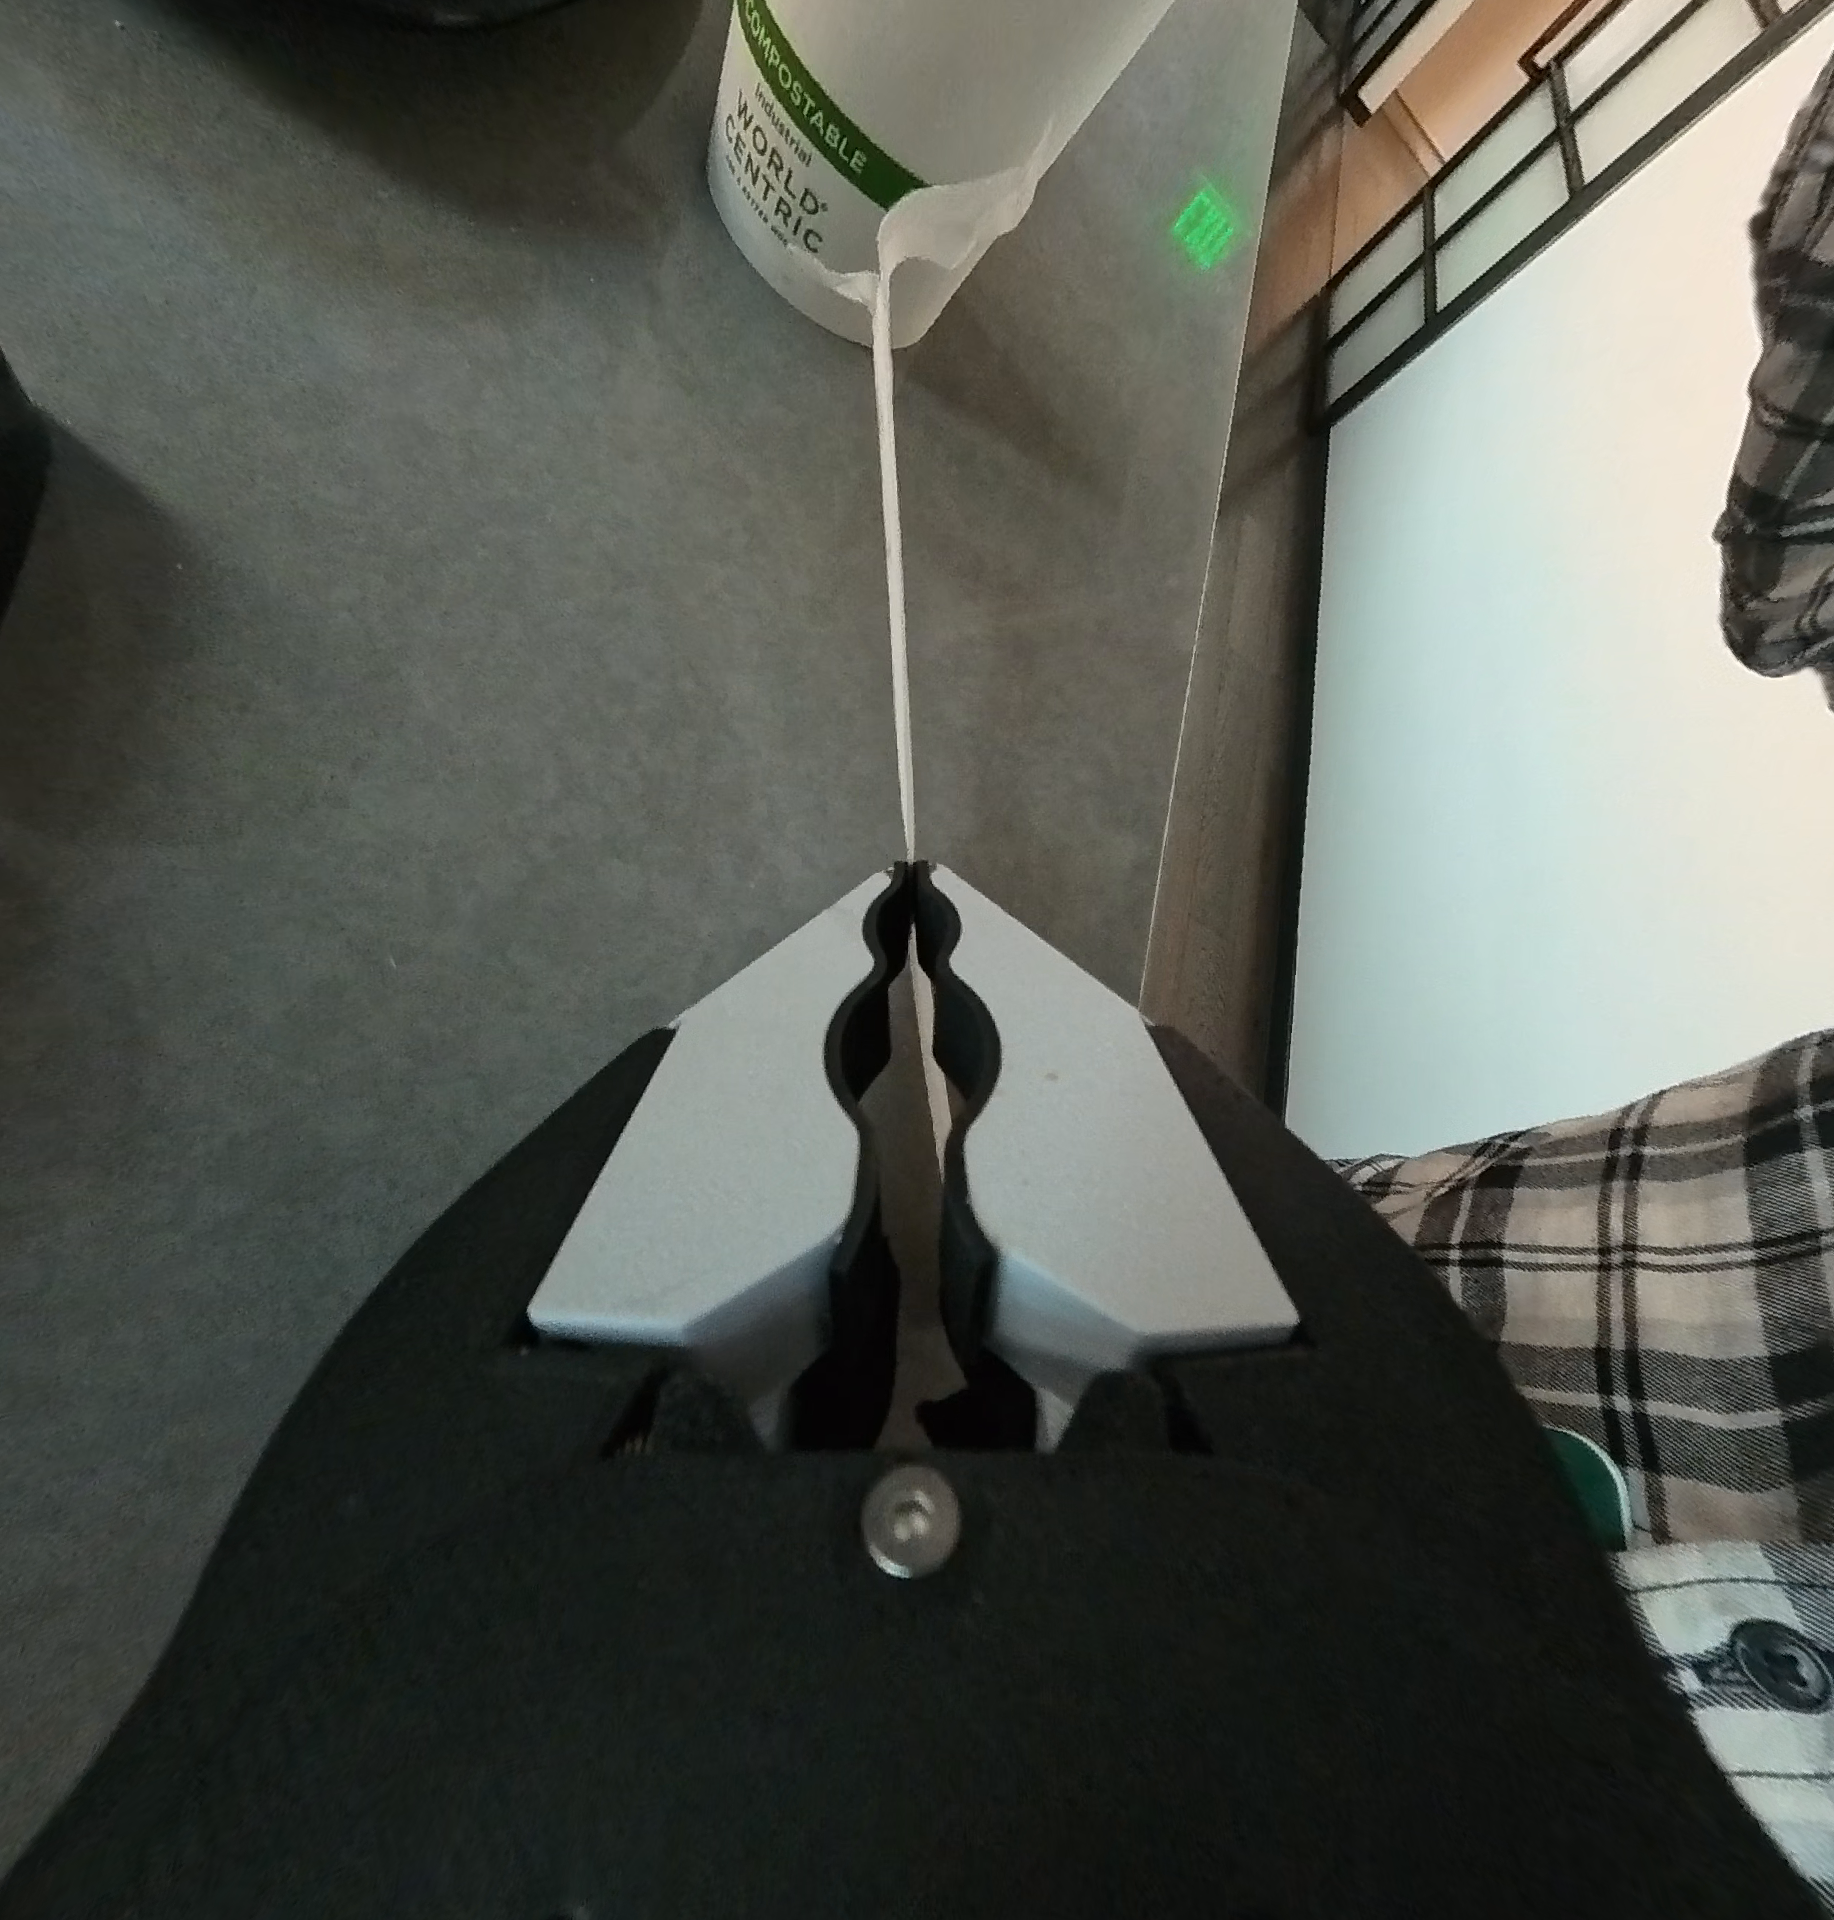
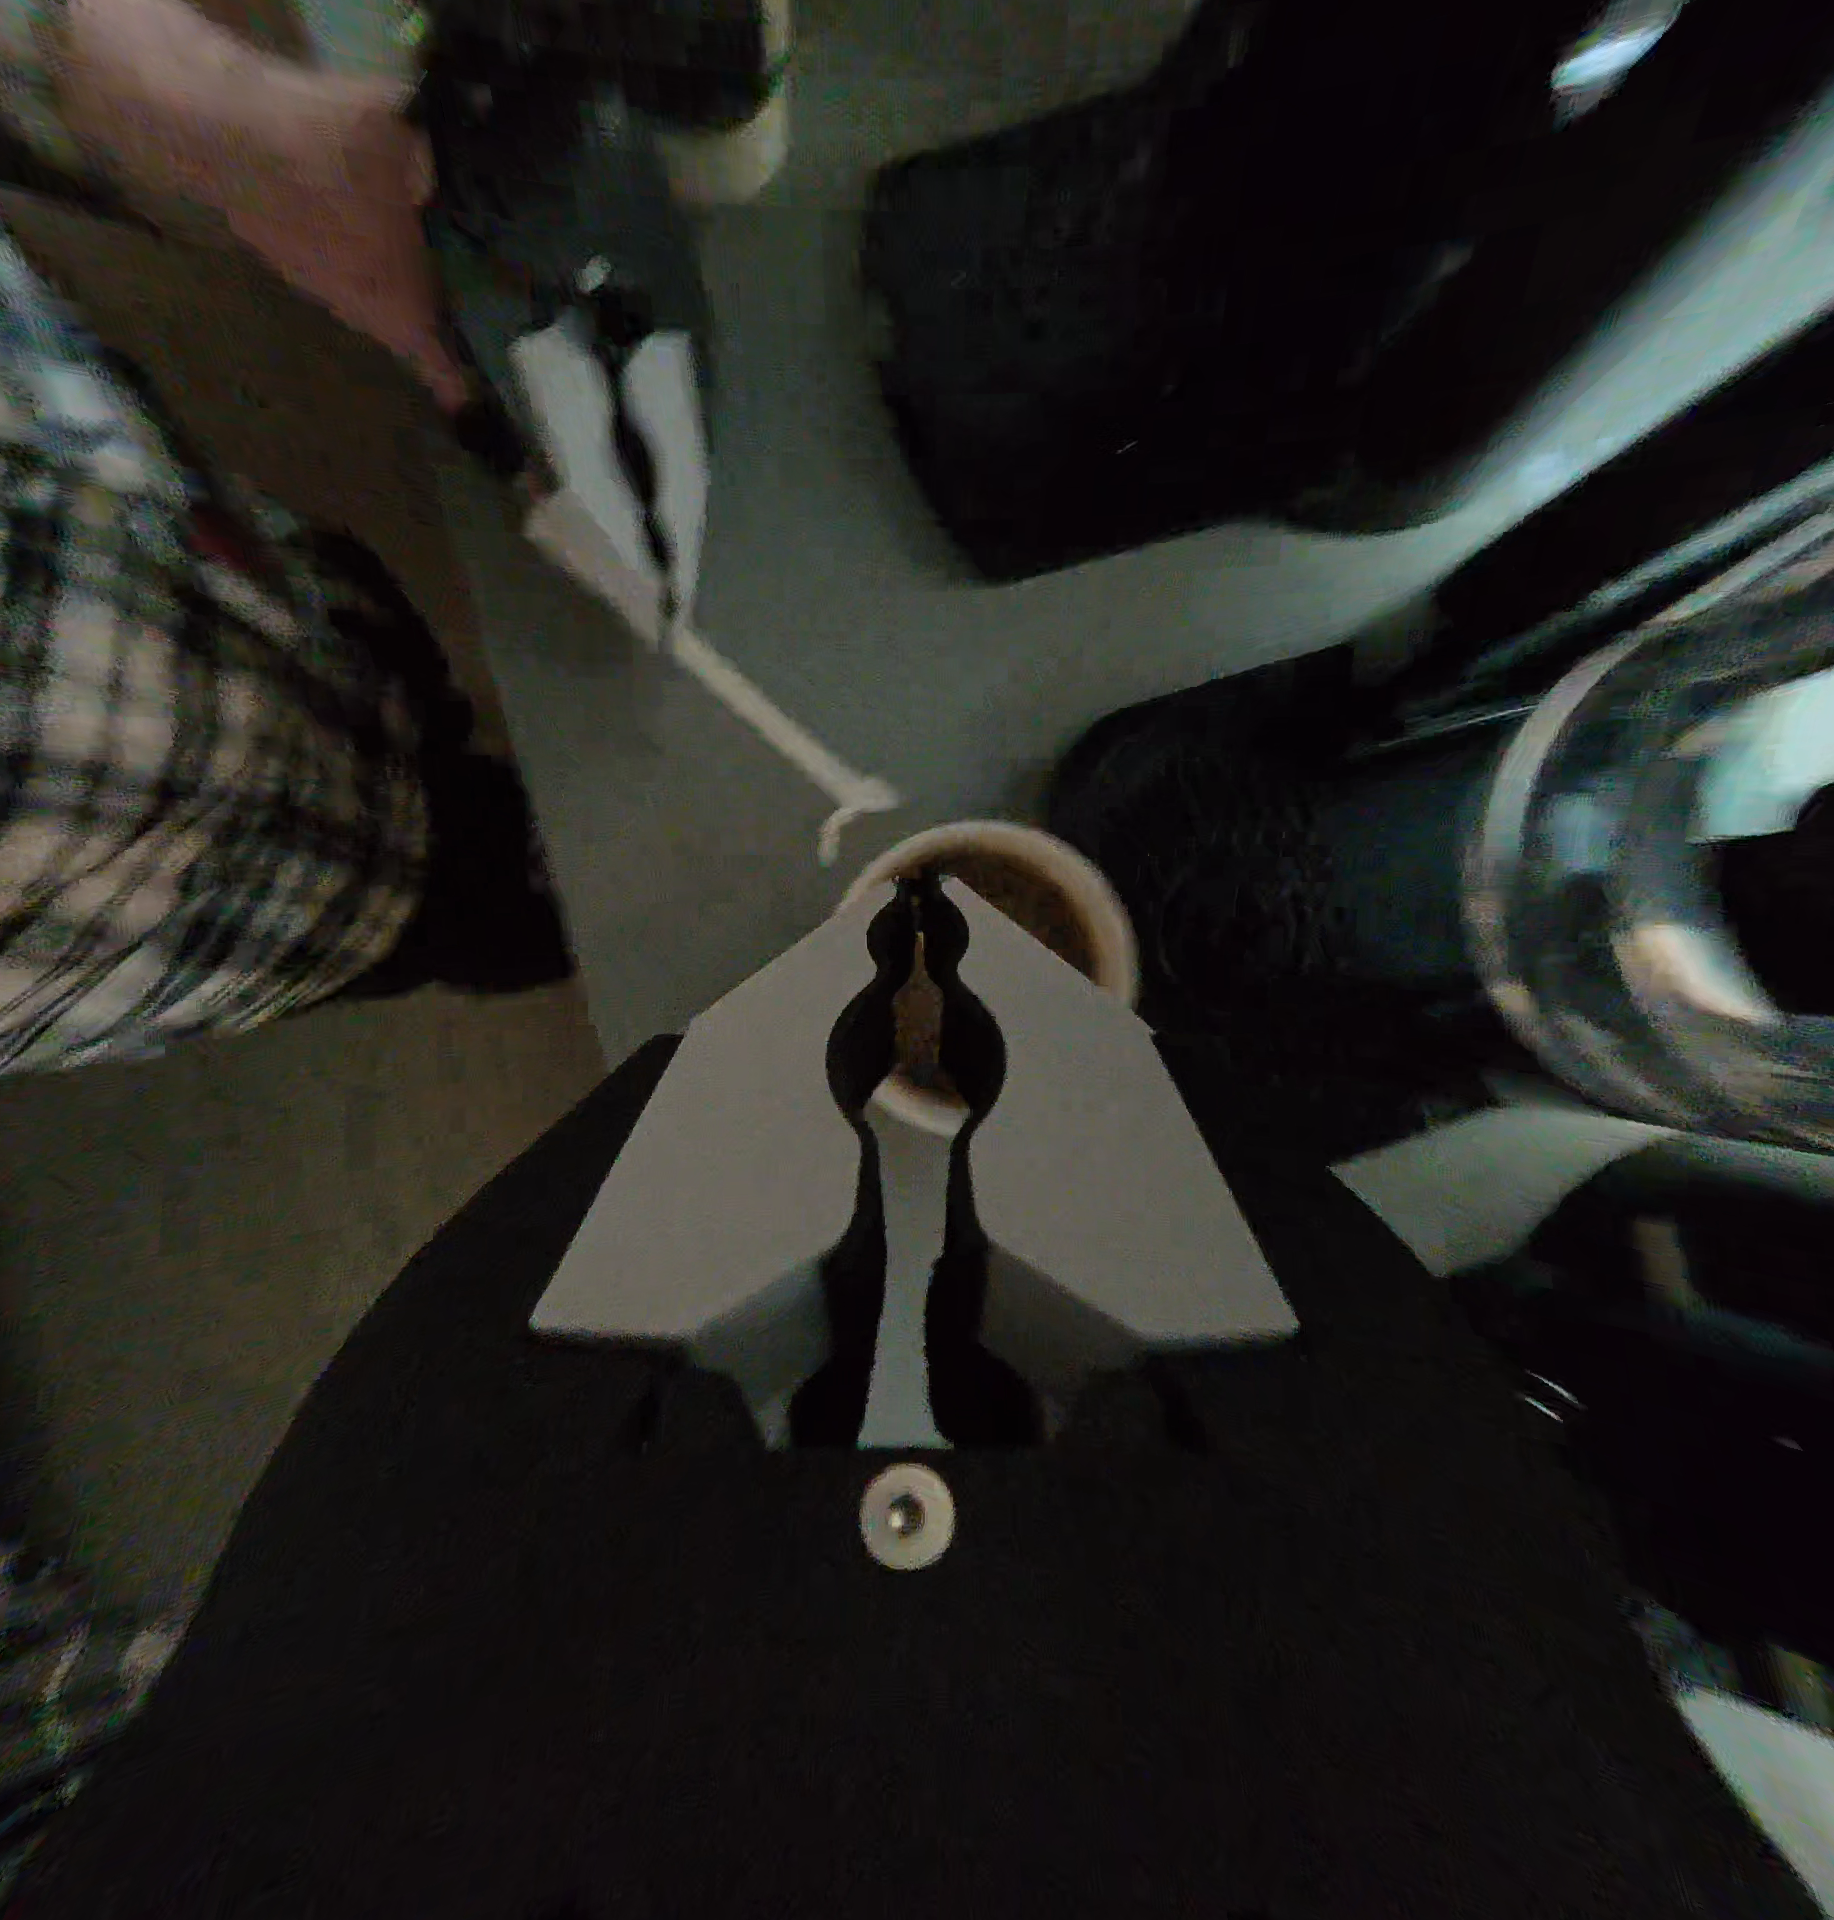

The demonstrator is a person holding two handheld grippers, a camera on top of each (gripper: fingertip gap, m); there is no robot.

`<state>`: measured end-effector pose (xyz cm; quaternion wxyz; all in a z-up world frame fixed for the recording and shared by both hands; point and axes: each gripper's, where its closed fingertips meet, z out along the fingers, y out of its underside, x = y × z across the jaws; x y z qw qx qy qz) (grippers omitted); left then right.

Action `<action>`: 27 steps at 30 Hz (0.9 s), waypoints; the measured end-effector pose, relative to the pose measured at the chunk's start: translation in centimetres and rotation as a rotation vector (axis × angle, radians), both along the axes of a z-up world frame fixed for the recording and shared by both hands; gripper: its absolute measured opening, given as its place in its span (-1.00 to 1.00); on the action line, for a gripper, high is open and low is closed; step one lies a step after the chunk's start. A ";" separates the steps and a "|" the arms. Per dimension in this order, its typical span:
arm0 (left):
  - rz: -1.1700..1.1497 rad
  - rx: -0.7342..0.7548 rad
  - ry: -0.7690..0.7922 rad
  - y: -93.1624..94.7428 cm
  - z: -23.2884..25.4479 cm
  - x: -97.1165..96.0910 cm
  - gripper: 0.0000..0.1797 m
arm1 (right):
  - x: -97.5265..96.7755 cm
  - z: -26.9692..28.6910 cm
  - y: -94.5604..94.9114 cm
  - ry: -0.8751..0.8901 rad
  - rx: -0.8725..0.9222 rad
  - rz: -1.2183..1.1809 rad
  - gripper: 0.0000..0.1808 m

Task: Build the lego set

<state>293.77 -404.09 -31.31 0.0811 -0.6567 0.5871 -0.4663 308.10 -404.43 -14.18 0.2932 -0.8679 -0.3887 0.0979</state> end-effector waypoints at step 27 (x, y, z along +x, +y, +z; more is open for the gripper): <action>0.004 0.033 0.006 0.1 -0.2 0.1 -1.00 | 1.1 -0.2 1.4 -0.006 0.078 -0.142 -1.00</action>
